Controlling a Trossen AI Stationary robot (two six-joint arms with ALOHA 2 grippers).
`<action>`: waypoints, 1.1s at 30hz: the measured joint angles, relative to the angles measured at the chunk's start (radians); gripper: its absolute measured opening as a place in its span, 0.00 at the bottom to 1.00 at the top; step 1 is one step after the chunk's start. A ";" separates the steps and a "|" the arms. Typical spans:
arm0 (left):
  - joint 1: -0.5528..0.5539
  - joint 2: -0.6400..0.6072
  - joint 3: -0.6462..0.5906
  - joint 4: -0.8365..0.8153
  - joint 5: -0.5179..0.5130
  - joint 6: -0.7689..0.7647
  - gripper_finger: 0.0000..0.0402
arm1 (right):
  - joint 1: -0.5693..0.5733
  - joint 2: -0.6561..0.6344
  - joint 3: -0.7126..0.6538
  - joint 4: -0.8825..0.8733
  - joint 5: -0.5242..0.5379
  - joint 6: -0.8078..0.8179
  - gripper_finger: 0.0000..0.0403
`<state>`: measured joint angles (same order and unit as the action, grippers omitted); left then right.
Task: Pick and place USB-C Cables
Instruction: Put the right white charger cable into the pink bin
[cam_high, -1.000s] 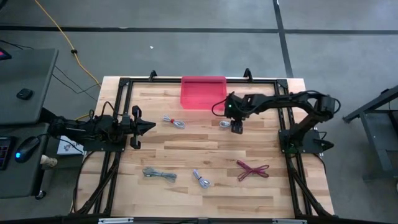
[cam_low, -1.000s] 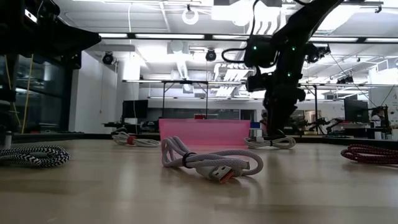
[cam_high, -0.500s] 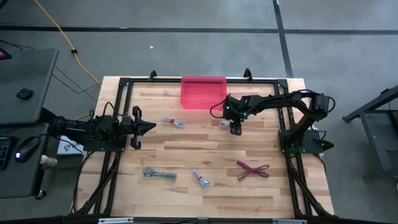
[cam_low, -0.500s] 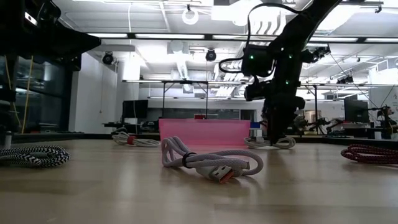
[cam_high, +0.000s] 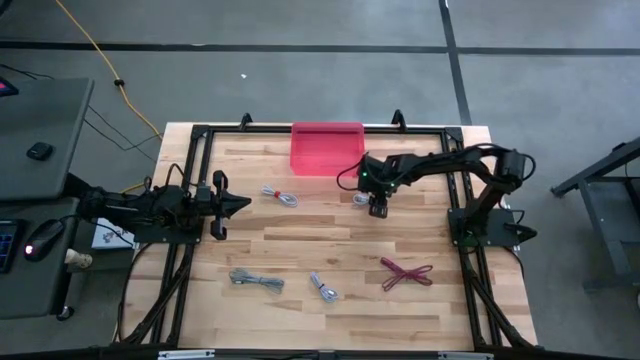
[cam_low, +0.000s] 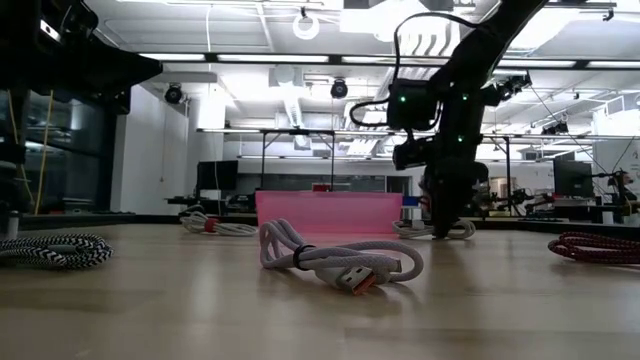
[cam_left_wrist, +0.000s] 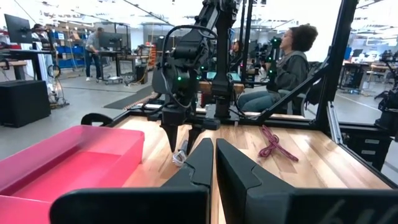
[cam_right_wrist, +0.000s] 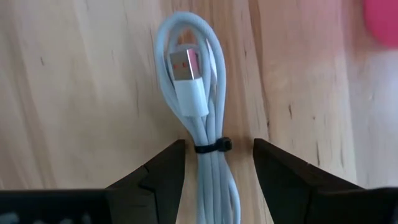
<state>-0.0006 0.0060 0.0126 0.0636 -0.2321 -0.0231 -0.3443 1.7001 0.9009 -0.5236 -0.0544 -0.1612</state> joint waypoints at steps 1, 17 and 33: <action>0.000 0.000 0.000 0.000 0.000 0.000 0.00 | 0.002 0.002 0.000 0.003 0.003 0.000 0.45; 0.000 0.000 0.000 0.000 0.000 0.000 0.00 | 0.020 -0.002 0.001 0.005 0.021 0.005 0.06; 0.000 0.000 0.000 0.000 0.000 0.000 0.00 | 0.024 -0.094 0.280 -0.017 -0.024 -0.052 0.05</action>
<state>-0.0010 0.0059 0.0128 0.0635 -0.2317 -0.0228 -0.3206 1.6062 1.1806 -0.5404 -0.0786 -0.2130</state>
